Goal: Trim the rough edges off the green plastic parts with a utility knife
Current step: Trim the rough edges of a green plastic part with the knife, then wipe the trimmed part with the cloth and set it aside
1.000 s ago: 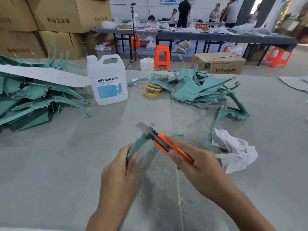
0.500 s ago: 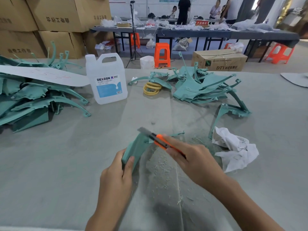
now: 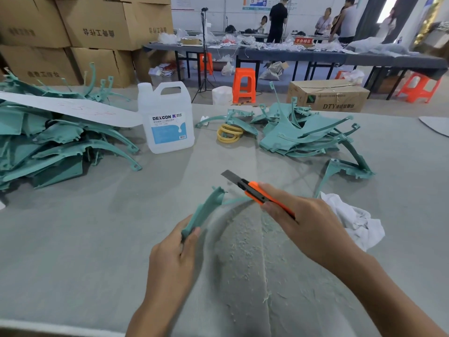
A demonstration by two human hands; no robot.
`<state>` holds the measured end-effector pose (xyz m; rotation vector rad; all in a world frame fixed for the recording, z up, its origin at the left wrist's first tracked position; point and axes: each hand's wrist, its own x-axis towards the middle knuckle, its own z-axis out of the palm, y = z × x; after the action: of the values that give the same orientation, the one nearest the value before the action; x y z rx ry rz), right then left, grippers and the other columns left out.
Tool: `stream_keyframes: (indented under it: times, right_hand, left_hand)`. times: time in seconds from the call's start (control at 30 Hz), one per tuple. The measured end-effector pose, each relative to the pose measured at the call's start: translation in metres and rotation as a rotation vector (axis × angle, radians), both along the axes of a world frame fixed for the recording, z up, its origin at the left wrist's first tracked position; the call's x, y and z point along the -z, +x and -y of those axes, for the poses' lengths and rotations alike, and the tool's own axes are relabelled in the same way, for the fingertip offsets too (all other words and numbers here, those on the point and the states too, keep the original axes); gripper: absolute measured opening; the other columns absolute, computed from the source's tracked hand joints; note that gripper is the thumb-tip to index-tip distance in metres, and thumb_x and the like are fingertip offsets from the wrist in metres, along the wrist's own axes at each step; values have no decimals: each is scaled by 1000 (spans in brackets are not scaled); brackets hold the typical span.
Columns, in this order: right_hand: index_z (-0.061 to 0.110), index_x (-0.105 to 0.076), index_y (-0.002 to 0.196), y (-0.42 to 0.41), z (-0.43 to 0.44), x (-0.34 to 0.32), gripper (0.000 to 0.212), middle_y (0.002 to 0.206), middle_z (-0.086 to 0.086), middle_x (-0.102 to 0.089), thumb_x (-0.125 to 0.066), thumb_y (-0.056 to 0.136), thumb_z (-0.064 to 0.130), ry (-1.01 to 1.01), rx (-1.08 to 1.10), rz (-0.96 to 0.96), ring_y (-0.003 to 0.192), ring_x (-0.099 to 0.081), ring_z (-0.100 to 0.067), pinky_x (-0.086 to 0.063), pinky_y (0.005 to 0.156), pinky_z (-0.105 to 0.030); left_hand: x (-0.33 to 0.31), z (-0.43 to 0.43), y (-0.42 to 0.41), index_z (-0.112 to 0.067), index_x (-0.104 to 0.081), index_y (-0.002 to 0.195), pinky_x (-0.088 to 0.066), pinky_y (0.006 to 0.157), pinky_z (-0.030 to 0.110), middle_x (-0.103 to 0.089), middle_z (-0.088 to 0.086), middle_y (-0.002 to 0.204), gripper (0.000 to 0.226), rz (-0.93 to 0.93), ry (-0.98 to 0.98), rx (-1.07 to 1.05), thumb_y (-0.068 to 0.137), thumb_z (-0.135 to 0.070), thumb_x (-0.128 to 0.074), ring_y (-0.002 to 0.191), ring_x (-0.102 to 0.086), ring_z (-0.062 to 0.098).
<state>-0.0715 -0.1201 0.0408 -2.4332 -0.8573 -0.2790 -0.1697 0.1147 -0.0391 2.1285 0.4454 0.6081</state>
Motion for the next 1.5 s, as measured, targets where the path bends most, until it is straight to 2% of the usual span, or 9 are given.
stream_keyframes:
  times: [0.13,0.27,0.37,0.57,0.9,1.17,1.3,1.37,1.5]
  right_hand:
    - [69,-35,140,-31,-5,-9,46,85,30,-64,-51,103,48,130,-86,47,62,-57,3,-38,53,-8]
    - [70,-28,143,-52,-3,-13,45,93,14,-72,-38,101,60,-31,-163,2,70,-64,-9,-53,64,-31]
    - [60,-40,144,-40,9,-21,45,77,7,-68,-43,100,53,-47,-29,112,60,-61,-14,-53,57,-38]
    - [73,-24,142,-50,8,-24,42,91,12,-71,-30,101,65,-142,-105,18,73,-65,-12,-54,65,-34]
    - [70,-38,138,-39,16,-22,44,73,21,-62,-40,96,59,-38,-83,46,66,-57,-8,-50,59,-26]
    - [68,-34,141,-35,12,-6,42,73,24,-65,-40,101,61,1,-113,41,62,-61,0,-47,53,-14]
    - [42,-52,115,-7,28,21,35,61,9,-64,-41,92,65,45,207,-120,59,-61,-4,-49,58,-21]
    - [39,-51,107,-3,35,45,28,62,6,-63,-43,94,63,-120,249,-181,56,-60,-8,-48,57,-26]
    - [33,-66,100,-2,44,74,11,88,11,-69,-56,101,34,-253,214,0,84,-67,-20,-47,75,-34]
  left_hand:
    - [-19,-2,9,-42,-63,125,-38,67,2,-58,-42,79,29,15,131,14,100,-30,-56,76,-55,-12]
    - [-28,3,14,-39,-65,106,-36,66,4,-61,-21,73,22,-8,193,41,98,-19,-61,73,-52,-3]
    - [-28,7,13,-36,-69,124,-36,69,1,-72,-6,86,30,19,181,45,98,-21,-62,71,-51,-7]
    - [-25,9,14,-37,-65,130,-36,60,13,-72,4,90,34,2,209,44,99,-23,-61,79,-56,18]
    - [-21,9,11,-37,-65,131,-36,70,4,-74,-13,106,37,19,216,32,98,-19,-63,86,-59,7]
    - [-19,11,10,-37,-66,124,-35,61,10,-69,-13,81,32,37,224,35,98,-20,-63,75,-55,4]
    - [-12,2,7,-32,-66,98,-35,52,18,-58,-20,68,9,32,116,-30,99,-34,-57,59,-50,4]
    - [-8,-5,8,-26,-54,73,-37,48,23,-57,-16,62,28,45,23,-112,98,-38,-60,57,-51,7]
    - [-6,-21,10,-25,-63,79,-54,68,27,-71,-5,76,26,115,-311,-150,90,-49,-63,71,-67,12]
